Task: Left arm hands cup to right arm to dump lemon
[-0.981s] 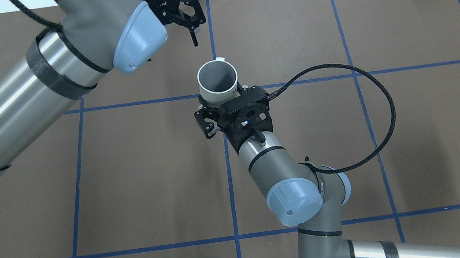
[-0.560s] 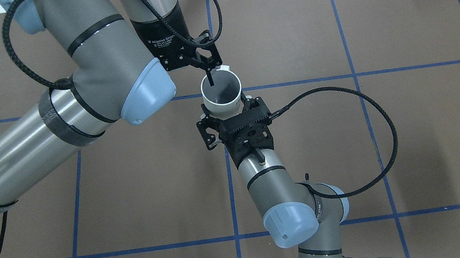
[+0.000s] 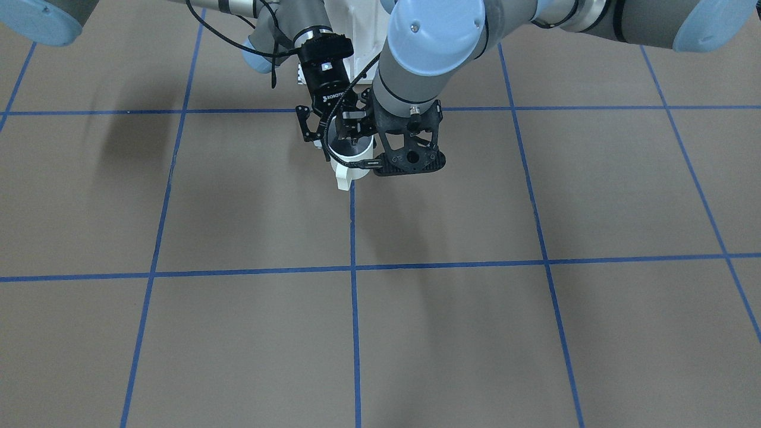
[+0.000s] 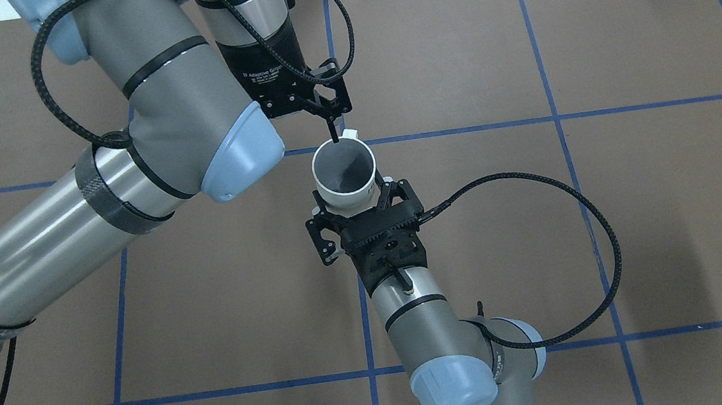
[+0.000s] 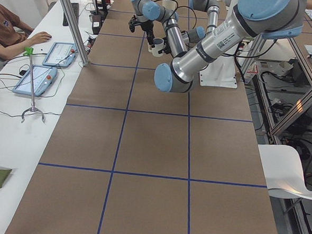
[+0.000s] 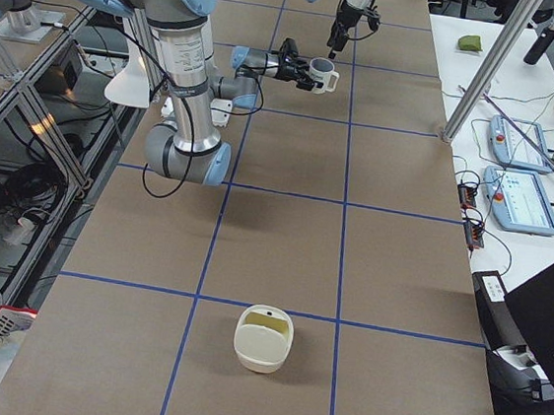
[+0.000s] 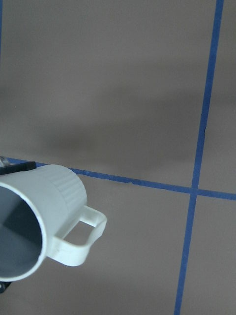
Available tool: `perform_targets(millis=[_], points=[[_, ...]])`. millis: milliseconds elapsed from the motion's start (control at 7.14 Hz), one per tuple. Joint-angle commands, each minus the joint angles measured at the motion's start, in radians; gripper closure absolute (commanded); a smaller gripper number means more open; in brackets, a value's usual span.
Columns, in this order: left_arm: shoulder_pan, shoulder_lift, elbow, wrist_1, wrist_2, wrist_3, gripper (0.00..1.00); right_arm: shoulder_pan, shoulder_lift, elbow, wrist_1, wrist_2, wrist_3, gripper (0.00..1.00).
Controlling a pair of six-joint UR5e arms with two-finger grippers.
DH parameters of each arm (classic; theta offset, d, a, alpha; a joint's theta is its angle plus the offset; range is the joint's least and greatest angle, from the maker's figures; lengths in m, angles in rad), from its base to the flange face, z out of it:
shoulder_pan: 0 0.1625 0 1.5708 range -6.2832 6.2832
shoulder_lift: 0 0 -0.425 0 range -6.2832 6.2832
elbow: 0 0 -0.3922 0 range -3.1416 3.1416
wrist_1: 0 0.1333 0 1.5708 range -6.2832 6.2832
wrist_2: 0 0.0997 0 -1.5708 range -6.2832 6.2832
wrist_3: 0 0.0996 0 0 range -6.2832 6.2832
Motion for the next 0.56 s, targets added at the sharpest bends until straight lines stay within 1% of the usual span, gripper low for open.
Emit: perform_targets(millis=[0, 140, 420], points=[[0.004, -0.001, 0.013, -0.019, 0.005, -0.004, 0.22, -0.002, 0.008, 0.008, 0.005, 0.005, -0.041, 0.62], [0.004, -0.001, 0.011, -0.019, 0.005, -0.004, 0.27, 0.0, 0.01, 0.01, 0.006, 0.01, -0.06, 0.62], [0.004, -0.001, 0.006, -0.019, 0.005, -0.007, 0.31, 0.0, 0.01, 0.01, 0.006, 0.01, -0.06, 0.61]])
